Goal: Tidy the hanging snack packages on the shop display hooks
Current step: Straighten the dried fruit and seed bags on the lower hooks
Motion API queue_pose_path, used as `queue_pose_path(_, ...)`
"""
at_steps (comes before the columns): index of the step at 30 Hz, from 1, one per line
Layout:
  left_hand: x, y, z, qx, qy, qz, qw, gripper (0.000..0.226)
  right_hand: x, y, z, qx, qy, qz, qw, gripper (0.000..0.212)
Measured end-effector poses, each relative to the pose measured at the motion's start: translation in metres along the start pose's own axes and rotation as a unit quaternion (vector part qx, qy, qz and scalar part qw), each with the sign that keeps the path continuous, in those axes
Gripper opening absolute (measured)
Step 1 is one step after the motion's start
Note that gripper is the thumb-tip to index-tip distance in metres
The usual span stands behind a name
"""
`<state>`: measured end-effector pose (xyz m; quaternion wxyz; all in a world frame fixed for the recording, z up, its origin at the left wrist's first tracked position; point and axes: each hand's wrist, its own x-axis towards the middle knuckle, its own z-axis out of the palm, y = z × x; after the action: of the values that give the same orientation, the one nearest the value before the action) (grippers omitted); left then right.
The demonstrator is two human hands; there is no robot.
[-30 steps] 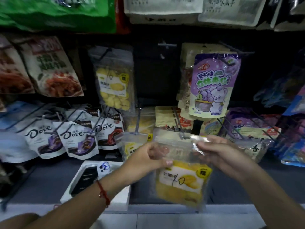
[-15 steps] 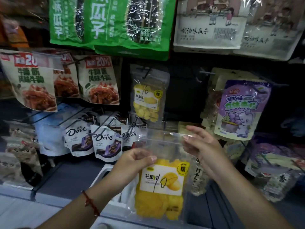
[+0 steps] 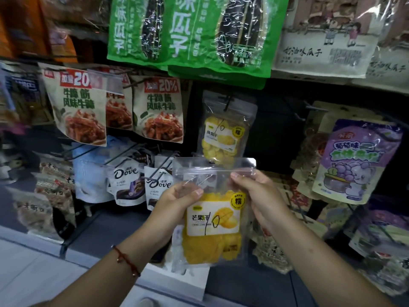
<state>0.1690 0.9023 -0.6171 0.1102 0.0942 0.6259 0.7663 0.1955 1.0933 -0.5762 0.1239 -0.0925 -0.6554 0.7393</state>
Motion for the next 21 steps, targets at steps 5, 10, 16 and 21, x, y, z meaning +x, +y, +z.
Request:
queue_pose_path(5, 0.009, 0.018, -0.003, -0.007, 0.033, 0.031, 0.999, 0.014, 0.007, -0.022, 0.017, 0.011, 0.000, -0.021, 1.000, 0.009)
queue_pose_path(10, 0.032, 0.056, -0.001, 0.025, 0.030, 0.072, 0.997, 0.032, 0.025, -0.049, 0.027, 0.050, 0.046, -0.044, 0.997, 0.006)
queue_pose_path(16, 0.076, 0.101, 0.010, 0.050, 0.067, 0.152, 0.985, 0.013, 0.047, -0.066, 0.035, 0.083, 0.080, -0.068, 0.991, 0.006)
queue_pose_path(21, 0.102, 0.105, 0.023, 0.018, 0.073, 0.167, 0.983, 0.011, 0.068, -0.071, 0.033, 0.075, 0.125, -0.096, 0.985, 0.007)
